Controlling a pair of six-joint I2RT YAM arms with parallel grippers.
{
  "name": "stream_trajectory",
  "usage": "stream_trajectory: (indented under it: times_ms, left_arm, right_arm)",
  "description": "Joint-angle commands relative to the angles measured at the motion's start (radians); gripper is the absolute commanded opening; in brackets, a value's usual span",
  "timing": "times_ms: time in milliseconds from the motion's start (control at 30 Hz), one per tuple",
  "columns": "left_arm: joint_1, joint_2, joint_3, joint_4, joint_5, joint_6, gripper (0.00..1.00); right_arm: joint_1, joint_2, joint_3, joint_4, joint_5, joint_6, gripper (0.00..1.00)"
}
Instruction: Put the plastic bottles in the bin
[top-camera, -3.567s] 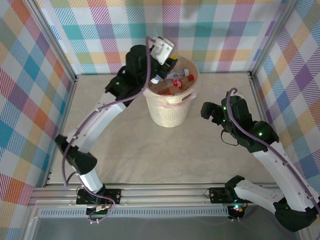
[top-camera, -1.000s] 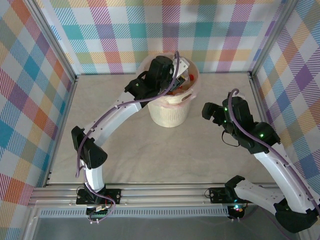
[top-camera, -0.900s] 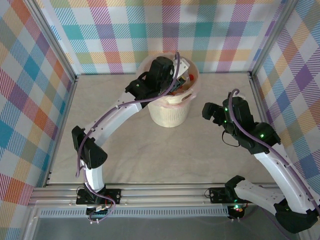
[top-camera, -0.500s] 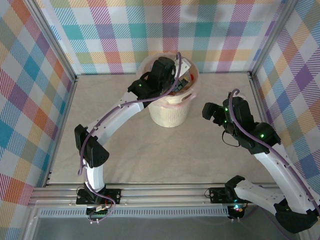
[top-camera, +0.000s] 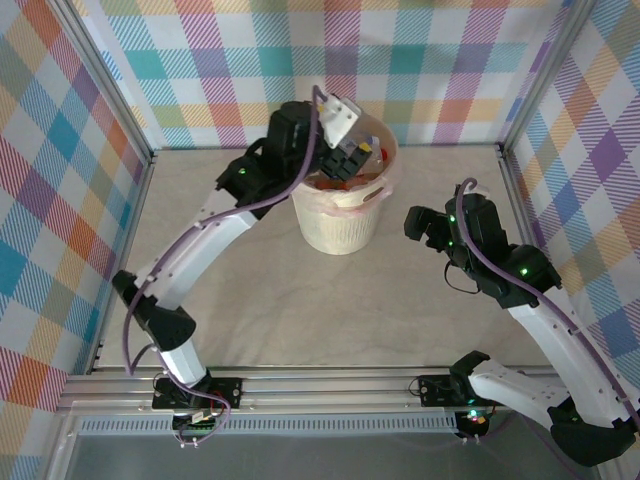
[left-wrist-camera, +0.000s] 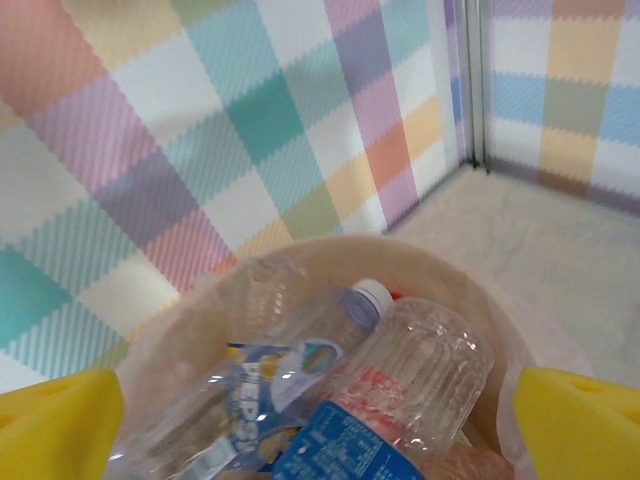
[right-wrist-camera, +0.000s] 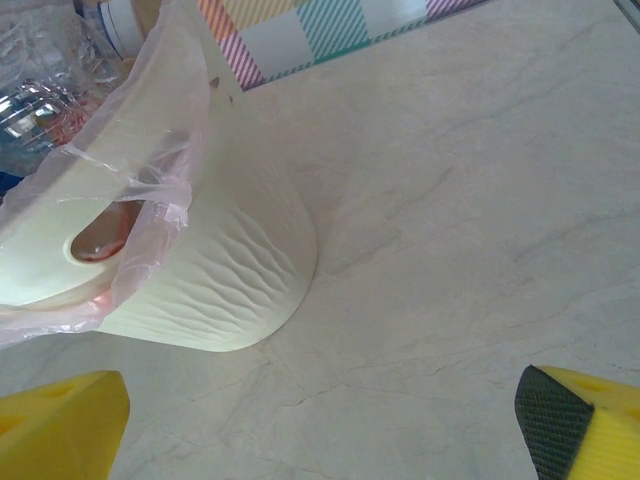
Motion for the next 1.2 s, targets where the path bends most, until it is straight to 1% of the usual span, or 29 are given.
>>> stream_trajectory:
  times_ms: [0,67,167,300,433,533,633,700,833,933,1033,1100,1167]
  left_arm:
    - [-0.007,-0.099,-0.061,0.034,-0.068,-0.055,1.00]
    - [-0.007,-0.161,-0.129,0.066,-0.123,-0.082,1.00]
    - [-0.006,-0.270,-0.273,0.118,-0.217,-0.130,1.00]
    - [0.000,-0.433,-0.493,0.174,-0.346,-0.238,1.00]
    - [0.010,-0.599,-0.714,0.188,-0.475,-0.361,1.00]
    - [0.030,-0.735,-0.870,0.191,-0.566,-0.451,1.00]
    - [0.064,-0.859,-0.996,0.149,-0.647,-0.530,1.00]
    - [0.084,-0.920,-1.054,0.107,-0.691,-0.571,1.00]
    - [0.113,-1.010,-1.188,0.075,-0.797,-0.624,1.00]
    - [0.137,-1.031,-1.290,0.089,-0.840,-0.644,1.00]
    - [0.183,-1.029,-1.397,0.140,-0.829,-0.666,1.00]
    - [0.232,-1.028,-1.474,0.202,-0.793,-0.682,1.00]
    - [0.294,-1.031,-1.546,0.286,-0.727,-0.696,1.00]
  right_arm:
    - [-0.008,-0.020,0.005,-0.017,0.032,-0.018,1.00]
    - [-0.008,-0.042,-0.019,-0.004,0.044,-0.023,1.00]
    - [-0.008,-0.082,-0.060,0.022,0.066,-0.039,1.00]
    - [-0.009,-0.131,-0.122,0.064,0.101,-0.066,1.00]
    - [-0.010,-0.156,-0.183,0.103,0.144,-0.096,1.00]
    - [-0.009,-0.144,-0.214,0.108,0.186,-0.082,1.00]
    - [-0.014,-0.113,-0.249,0.139,0.222,-0.104,1.00]
    - [-0.022,-0.083,-0.274,0.169,0.228,-0.126,1.00]
    - [-0.046,-0.016,-0.337,0.260,0.230,-0.164,1.00]
    - [-0.074,0.024,-0.390,0.338,0.230,-0.203,1.00]
    - [-0.108,0.055,-0.461,0.464,0.230,-0.281,1.00]
    - [-0.129,0.076,-0.499,0.549,0.230,-0.336,1.00]
    - [-0.153,0.106,-0.523,0.609,0.229,-0.372,1.00]
